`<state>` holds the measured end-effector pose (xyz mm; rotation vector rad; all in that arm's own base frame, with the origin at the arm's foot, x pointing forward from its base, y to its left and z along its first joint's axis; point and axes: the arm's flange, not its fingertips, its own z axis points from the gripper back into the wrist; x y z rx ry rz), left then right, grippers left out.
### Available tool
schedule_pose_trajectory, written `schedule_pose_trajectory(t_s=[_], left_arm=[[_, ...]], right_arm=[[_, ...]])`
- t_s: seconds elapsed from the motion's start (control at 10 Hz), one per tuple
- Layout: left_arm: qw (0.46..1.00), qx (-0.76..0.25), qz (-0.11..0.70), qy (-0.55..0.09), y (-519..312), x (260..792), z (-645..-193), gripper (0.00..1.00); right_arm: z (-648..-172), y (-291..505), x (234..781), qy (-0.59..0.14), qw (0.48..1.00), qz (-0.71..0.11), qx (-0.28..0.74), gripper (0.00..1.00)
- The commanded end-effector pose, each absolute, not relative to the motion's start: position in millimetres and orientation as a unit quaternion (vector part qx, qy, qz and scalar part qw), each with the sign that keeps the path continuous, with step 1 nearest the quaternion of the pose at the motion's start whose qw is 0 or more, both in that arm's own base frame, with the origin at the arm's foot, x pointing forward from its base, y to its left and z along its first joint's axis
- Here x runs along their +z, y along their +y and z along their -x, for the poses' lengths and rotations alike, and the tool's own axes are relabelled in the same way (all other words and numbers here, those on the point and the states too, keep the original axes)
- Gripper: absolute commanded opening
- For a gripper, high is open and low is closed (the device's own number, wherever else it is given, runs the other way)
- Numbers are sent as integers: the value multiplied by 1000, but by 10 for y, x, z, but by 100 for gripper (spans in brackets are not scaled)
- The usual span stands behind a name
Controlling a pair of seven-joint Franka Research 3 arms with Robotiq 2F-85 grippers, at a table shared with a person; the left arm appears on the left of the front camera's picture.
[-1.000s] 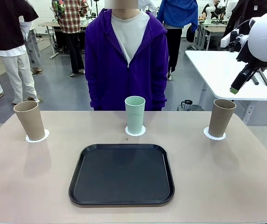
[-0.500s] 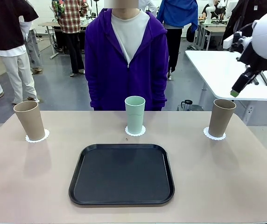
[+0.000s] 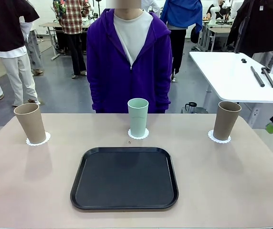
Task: Place coasters on the table and set cups on them.
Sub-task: Take one Reusable plastic cup from the Flat Tray and place it on a coaster set by the human.
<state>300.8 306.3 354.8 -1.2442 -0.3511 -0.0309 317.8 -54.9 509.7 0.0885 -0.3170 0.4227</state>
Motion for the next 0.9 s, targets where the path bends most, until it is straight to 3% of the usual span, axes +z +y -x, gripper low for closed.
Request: schedule_pose_trajectory(t_s=[0.0, 0.3, 0.8], left_arm=[[798, -11, 580, -164, 3065, 3572, -2990, 100], [798, -11, 580, -164, 3065, 3572, -2990, 100], [798, -11, 580, -164, 3065, 3572, -2990, 100]], right_arm=[[-3169, -755, 5044, -192, 961, -115, 162, 100], [-3343, -1370, 4835, -171, 909, -358, 129, 100], [-2943, -2050, 4139, -104, 852, -509, 61, 100]])
